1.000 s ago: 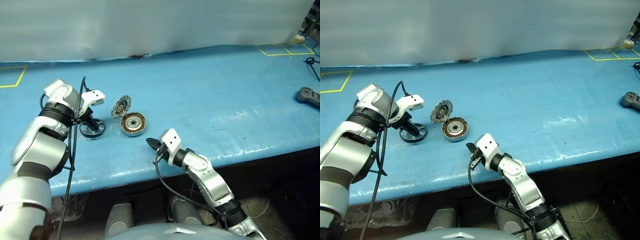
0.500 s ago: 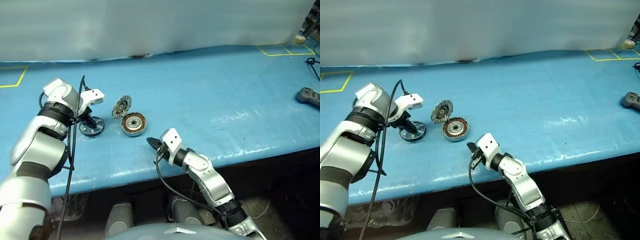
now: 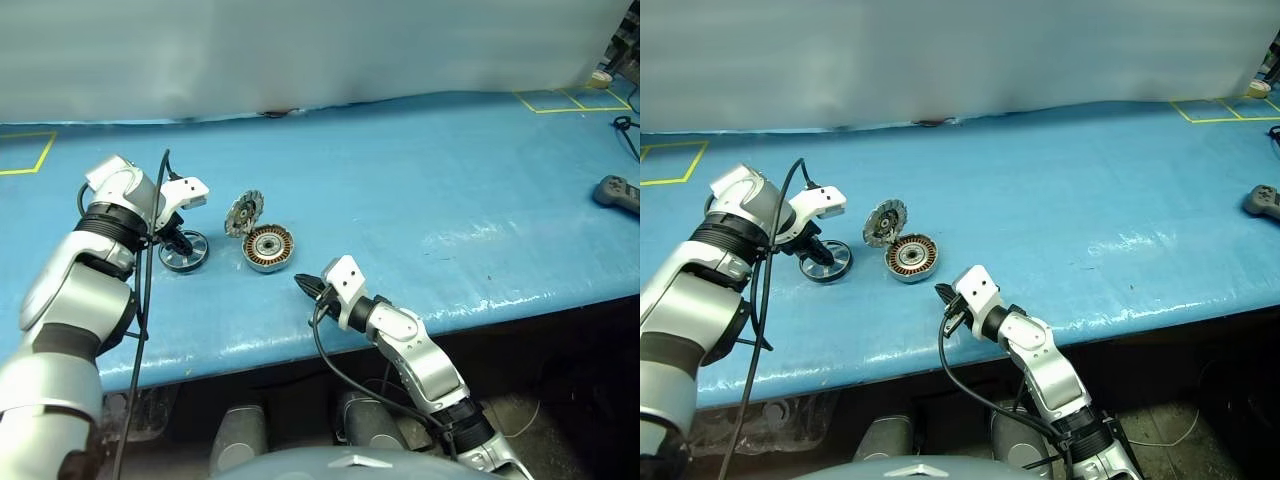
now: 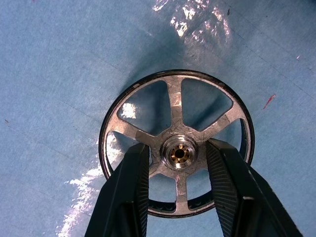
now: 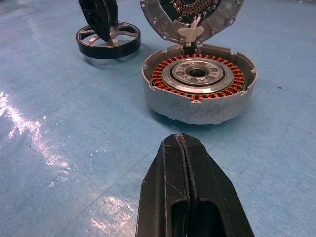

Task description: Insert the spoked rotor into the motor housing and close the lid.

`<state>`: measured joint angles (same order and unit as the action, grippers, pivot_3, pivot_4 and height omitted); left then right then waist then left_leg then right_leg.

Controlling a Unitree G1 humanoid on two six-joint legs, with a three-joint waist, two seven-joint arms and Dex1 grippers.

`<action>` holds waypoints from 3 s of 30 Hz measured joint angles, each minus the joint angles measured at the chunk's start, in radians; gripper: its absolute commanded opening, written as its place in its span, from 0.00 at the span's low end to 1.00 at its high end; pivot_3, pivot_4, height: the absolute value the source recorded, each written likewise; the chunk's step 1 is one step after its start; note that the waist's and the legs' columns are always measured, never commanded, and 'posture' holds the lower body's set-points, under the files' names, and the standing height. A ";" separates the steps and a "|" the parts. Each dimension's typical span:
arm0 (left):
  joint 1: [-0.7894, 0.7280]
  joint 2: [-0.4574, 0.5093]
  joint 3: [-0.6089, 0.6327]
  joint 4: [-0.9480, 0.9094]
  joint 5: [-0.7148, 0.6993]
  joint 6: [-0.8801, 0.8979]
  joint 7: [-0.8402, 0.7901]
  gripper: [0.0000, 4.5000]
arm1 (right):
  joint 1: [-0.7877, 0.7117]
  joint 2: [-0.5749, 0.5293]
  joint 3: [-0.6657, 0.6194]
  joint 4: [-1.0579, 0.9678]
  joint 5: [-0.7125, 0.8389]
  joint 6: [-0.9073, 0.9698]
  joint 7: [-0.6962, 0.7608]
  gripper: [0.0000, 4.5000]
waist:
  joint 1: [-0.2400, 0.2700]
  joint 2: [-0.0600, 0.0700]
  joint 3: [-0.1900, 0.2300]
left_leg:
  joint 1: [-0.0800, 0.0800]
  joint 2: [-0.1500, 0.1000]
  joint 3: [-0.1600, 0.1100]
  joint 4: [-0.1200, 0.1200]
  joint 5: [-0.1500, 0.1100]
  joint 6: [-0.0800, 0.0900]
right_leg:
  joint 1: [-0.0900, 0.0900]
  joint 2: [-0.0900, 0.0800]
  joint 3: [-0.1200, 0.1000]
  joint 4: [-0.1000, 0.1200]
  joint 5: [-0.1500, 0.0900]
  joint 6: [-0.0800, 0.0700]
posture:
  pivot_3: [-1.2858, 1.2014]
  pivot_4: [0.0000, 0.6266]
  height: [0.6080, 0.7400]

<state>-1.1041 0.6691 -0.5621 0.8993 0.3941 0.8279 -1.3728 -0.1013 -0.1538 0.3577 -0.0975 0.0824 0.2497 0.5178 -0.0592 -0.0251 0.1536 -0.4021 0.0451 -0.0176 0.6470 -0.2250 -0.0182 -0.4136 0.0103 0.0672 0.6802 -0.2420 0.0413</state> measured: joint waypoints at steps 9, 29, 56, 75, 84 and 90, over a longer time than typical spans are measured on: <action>0.001 0.004 0.002 -0.001 -0.005 -0.004 -0.001 0.32 | 0.000 0.000 -0.001 0.000 0.000 0.000 0.000 0.00 | 0.000 0.000 0.000 | 0.000 0.000 0.000 0.000 0.000 0.000 | 0.000 0.000 0.000 0.000 0.000 0.000 | 0.52 0.24 1.00; 0.002 0.171 0.072 -0.123 -0.078 -0.011 -0.073 0.32 | -0.015 0.000 -0.003 0.000 0.002 0.002 0.004 0.00 | -0.003 0.000 0.000 | -0.002 0.000 0.000 -0.001 0.000 0.000 | -0.002 0.000 0.000 0.000 0.000 0.000 | 0.52 0.24 1.00; 0.244 0.325 0.487 -0.878 -0.476 0.005 0.003 0.32 | -0.023 0.000 -0.012 0.004 0.009 -0.010 0.032 0.00 | -0.001 0.000 0.001 | -0.002 0.001 0.000 0.000 0.000 0.000 | -0.002 0.000 0.000 0.000 0.000 -0.001 | 0.52 0.24 1.00; 0.676 -0.044 0.745 -1.396 -0.717 0.061 0.556 0.32 | -0.063 0.015 -0.102 0.151 0.112 -0.163 0.140 0.00 | 0.000 0.000 0.001 | 0.003 0.000 0.002 0.001 0.000 0.000 | 0.003 -0.001 0.002 0.000 0.001 0.001 | 0.52 0.24 1.00; 0.862 -0.182 0.719 -1.510 -0.679 -0.109 0.776 0.32 | -0.079 0.002 -0.110 0.181 0.127 -0.163 0.178 0.00 | 0.001 0.000 0.001 | 0.005 0.000 0.003 0.000 0.000 0.000 | 0.004 -0.001 0.003 0.000 0.001 0.001 | 0.52 0.24 1.00; 0.988 -0.240 0.655 -1.540 -0.680 -0.139 0.846 0.32 | -0.101 0.003 -0.126 0.230 0.134 -0.177 0.192 0.00 | 0.000 0.000 0.001 | 0.006 0.000 0.004 0.000 0.000 0.000 | 0.005 -0.001 0.004 -0.001 0.001 0.001 | 0.52 0.24 1.00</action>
<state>-0.1160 0.4293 0.0925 -0.6402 -0.2862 0.6893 -0.5273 -0.2020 -0.1513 0.2316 0.1327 0.2166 0.0728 0.7093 -0.0592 -0.0247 0.1541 -0.3960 0.0455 -0.0136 0.6473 -0.2249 -0.0183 -0.4089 0.0096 0.0708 0.6795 -0.2409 0.0422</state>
